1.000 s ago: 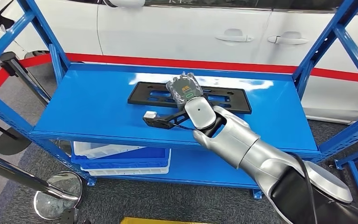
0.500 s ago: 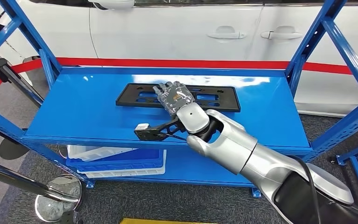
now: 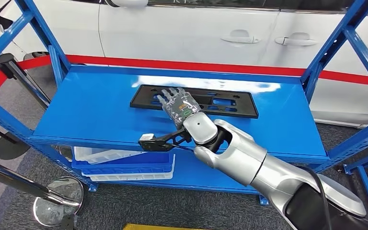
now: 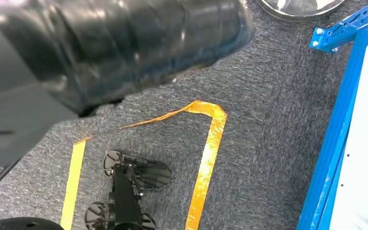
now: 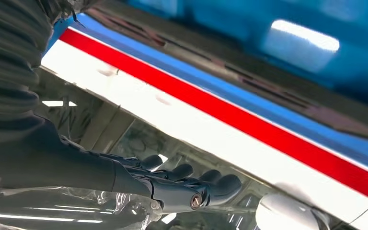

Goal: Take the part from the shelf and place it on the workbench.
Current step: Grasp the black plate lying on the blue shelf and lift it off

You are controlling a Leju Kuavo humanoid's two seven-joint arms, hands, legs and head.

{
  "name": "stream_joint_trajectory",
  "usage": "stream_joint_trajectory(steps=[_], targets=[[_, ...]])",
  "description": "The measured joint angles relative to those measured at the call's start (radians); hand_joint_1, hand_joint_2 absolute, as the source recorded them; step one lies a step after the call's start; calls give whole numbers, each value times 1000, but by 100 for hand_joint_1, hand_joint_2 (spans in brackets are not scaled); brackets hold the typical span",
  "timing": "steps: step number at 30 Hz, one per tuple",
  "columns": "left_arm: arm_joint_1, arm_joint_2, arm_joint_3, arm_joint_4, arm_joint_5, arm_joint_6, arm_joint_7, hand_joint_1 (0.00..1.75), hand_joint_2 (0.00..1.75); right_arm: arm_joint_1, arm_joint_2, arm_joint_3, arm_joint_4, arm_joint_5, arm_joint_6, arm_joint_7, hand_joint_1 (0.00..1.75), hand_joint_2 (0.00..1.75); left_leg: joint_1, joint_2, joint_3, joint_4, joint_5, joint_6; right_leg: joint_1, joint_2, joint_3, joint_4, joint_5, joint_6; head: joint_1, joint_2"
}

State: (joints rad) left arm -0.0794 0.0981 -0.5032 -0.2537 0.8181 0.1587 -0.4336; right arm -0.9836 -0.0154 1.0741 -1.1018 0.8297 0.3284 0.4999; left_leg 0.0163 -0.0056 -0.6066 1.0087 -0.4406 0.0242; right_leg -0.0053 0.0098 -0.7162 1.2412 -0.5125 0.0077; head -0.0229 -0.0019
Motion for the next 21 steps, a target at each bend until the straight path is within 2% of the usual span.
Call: stream_joint_trajectory(steps=[2, 3, 4, 6, 8, 9, 11, 12, 13, 14, 15, 17, 19, 21], targets=[[0, -1, 0, 0, 1, 0, 1, 0, 0, 1, -1, 0, -2, 0, 4, 0, 0, 175, -3, -1, -2, 9, -6, -6, -1, 0, 60, -130, 56, -6, 0, 0], [0, -1, 0, 0, 2, 0, 1, 0, 0, 2, -1, 0, -5, -2, 9, 0, 0, 175, -4, -1, -5, 13, -8, -11, 0, 0, 81, -173, 69, -9, -1, 0], [0, -1, 0, 0, 3, 0, 2, 0, 0, 4, -1, 0, -7, -4, 17, 0, 0, 175, -6, -2, -7, 15, -10, -15, 2, 1, 91, -194, 70, -12, -1, 0], [0, -1, 0, 0, 4, 1, 5, 0, 0, 13, -2, 0, -10, -9, 30, 0, 0, 175, -5, -2, -8, 13, -9, -24, 3, 1, 93, -200, 71, -22, -1, 0], [0, -2, 0, 0, 5, 1, 6, 0, 0, 23, -3, 0, -10, -10, 29, 0, 0, 175, -4, -1, -14, 29, -24, -34, -1, 0, 98, -209, 76, -33, -3, 0], [-1, -3, 0, 0, 5, 2, 6, 0, 0, 28, -3, 0, -9, -10, 23, 0, 0, 175, -3, 0, -29, 62, -45, -38, -3, 0, 101, -213, 78, -38, -5, 0], [-1, -4, 0, 0, 5, 2, 6, 0, 0, 39, -3, 0, -2, -10, 10, -3, 0, 175, -1, 1, -84, 179, -101, -47, -3, -1, 102, -214, 78, -42, -8, 0], [-1, -4, 0, 0, 4, 2, 6, 0, 0, 47, -3, 0, 5, -10, 5, -5, 0, 175, 0, 1, -113, 237, -120, -49, -3, -2, 102, -214, 78, -43, -8, 0], [1, -4, 0, 0, 4, 2, 6, 0, 0, 55, -3, 0, 14, -10, 2, -6, 0, 175, 0, 1, -130, 269, -122, -50, -2, -2, 102, -213, 77, -43, -8, 0], [2, -5, 0, 0, 4, 1, 6, 0, 0, 62, -3, 0, 23, -10, 1, -8, 0, 175, 0, 1, -130, 265, -107, -50, -1, -1, 102, -212, 77, -44, -8, 0], [2, -5, 0, 0, 4, 1, 6, 0, 0, 67, -3, 0, 32, -10, 0, -8, 0, 175, 0, 1, -112, 222, -76, -47, -1, -1, 103, -212, 77, -43, -8, 0], [0, -5, 0, 0, 3, 0, 6, 0, 0, 71, -3, 0, 47, -11, -4, -8, 0, 175, -3, 1, -47, 88, -17, -39, 2, 0, 103, -211, 75, -41, -8, 0], [-2, -5, 0, 0, 2, 0, 6, 0, 0, 72, -4, 0, 59, -11, -7, -8, 0, 175, -7, -1, -9, 11, 1, -30, 4, 1, 103, -212, 75, -33, -7, 0], [-2, -5, 0, 0, 1, 0, 7, 0, 0, 76, -4, 0, 70, -11, -8, -8, 0, 175, -10, -2, -6, 1, 2, -22, 4, 2, 104, -216, 78, -23, -7, 0]])
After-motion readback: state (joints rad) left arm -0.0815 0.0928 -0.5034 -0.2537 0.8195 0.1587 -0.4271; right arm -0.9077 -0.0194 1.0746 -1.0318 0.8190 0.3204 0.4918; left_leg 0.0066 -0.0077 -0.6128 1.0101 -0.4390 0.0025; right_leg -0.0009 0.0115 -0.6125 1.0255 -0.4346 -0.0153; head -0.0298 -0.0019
